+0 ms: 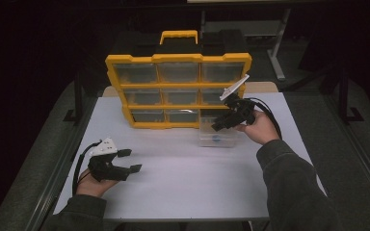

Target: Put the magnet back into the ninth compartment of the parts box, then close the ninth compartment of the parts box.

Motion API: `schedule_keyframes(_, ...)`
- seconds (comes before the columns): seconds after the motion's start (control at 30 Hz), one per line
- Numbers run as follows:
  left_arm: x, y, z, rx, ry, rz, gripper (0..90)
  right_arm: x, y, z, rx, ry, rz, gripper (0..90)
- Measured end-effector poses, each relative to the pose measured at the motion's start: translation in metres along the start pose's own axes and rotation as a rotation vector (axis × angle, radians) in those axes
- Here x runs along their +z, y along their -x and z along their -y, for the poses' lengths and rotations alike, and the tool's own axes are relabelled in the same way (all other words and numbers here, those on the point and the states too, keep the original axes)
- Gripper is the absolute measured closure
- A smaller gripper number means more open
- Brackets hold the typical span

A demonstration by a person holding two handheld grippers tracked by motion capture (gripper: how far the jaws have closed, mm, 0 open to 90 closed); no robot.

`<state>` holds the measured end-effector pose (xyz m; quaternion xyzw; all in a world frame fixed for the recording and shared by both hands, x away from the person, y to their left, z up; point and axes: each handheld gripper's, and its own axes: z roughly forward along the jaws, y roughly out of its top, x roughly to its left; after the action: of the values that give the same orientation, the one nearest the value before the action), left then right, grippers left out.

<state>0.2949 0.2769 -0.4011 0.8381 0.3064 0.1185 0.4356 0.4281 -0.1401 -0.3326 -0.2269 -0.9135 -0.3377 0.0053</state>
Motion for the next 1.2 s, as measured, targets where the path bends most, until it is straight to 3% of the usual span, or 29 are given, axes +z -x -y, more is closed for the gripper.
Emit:
schedule_keyframes(0.57,0.0,0.0,0.0,0.001,-0.001,-0.002,26.9,-0.006,-0.025,0.0,-0.063,0.007,-0.032,63.9)
schedule_keyframes(0.73,0.0,0.0,0.001,-0.002,0.0,0.0,26.9,-0.006,-0.032,0.003,-0.059,0.012,-0.045,64.5)
schedule_keyframes(1.13,-0.002,0.0,0.001,0.0,0.0,-0.004,26.9,-0.001,-0.044,0.011,-0.084,0.024,-0.11,74.2)
schedule_keyframes(1.2,-0.002,0.0,0.001,0.001,-0.004,-0.005,26.9,0.001,-0.046,0.013,-0.107,0.031,-0.109,75.9)
